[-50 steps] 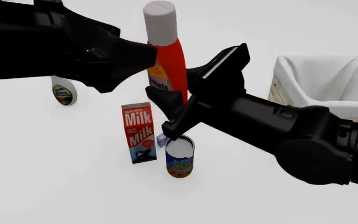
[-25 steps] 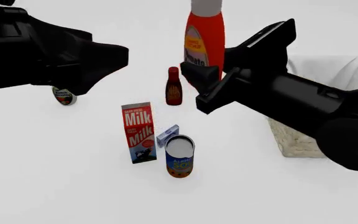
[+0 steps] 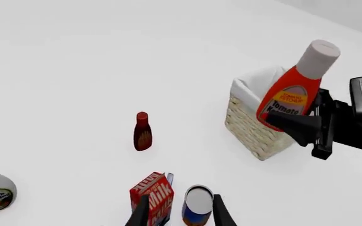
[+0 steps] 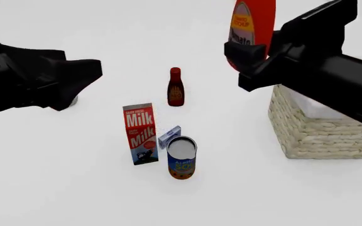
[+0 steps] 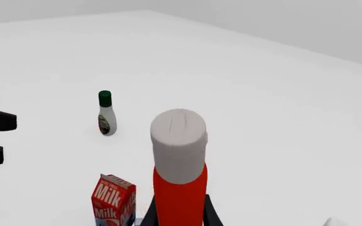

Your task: Pick the ketchup and place it in the basket.

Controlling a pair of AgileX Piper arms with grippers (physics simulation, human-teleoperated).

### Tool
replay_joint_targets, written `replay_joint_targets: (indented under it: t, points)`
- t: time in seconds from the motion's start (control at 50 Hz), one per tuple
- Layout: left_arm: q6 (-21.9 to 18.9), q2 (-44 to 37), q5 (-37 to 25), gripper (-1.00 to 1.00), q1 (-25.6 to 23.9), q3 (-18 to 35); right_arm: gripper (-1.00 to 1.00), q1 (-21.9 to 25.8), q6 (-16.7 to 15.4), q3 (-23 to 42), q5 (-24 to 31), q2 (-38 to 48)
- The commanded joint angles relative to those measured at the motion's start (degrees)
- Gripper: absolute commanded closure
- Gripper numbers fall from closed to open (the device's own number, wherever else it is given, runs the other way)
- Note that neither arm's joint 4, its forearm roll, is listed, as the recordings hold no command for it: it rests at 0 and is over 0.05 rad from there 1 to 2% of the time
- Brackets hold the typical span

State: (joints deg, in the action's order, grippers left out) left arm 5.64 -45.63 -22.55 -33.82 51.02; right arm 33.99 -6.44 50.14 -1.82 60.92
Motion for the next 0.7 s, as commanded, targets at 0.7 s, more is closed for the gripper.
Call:
replay_joint_targets:
  t: [0.7]
  points:
    - [3.88, 1.46, 7.56, -1.0, 4.35, -8.1, 1.0, -22.45, 1.5, -0.46, 4.9, -5.54]
